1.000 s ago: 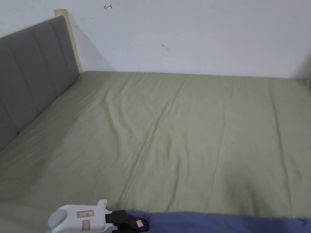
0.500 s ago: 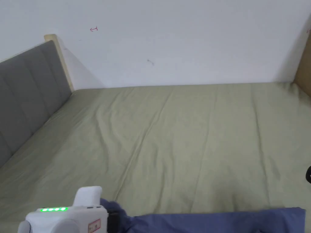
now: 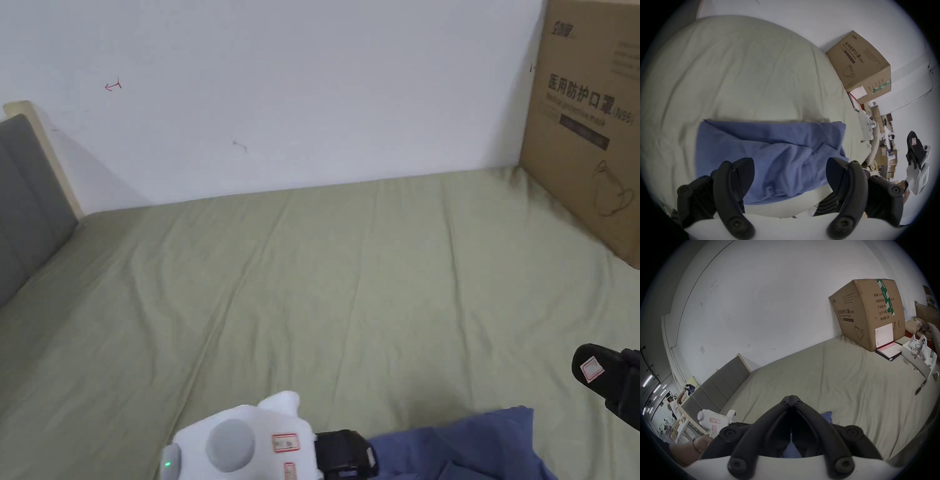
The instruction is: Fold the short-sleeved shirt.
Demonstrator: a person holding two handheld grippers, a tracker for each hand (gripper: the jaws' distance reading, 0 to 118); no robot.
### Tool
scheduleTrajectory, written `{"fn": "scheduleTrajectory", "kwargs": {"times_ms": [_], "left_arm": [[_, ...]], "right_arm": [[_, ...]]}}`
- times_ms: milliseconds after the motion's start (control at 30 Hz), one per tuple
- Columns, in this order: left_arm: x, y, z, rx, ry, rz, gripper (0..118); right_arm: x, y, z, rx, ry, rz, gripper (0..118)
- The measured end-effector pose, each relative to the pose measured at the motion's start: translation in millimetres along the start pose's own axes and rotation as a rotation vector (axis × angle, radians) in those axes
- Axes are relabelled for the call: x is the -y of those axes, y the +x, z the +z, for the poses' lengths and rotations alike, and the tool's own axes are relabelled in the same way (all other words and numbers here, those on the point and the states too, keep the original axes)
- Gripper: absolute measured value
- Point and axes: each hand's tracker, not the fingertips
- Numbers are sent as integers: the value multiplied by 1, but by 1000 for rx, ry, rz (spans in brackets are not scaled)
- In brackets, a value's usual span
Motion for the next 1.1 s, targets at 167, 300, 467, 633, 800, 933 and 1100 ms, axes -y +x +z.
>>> {"fn": "scheduleTrajectory", "kwargs": {"times_ms": [167,300,467,633,800,933,1100], "left_arm": [[6,-11,20,7,41,-32,0],[10,0,-9,-21,-84,-124,0],[34,25,-80,-31,-287,-203,0],[35,46,-88,121,-216,-177,0],[26,22,-33,478,-118,29,0],[15,-48,22,441,19,89,22],[16,-140,48,384,22,224,109]], "right_arm": [[1,11,1,7,-5,-14,0],[2,15,-1,17,-18,-11,0],[4,19,-3,23,-34,-33,0],[6,20,-4,30,-51,-34,0],[3,14,-9,26,-68,-19,0],[2,7,-13,20,-74,-5,0],[4,-3,-18,15,-70,-6,0]]}}
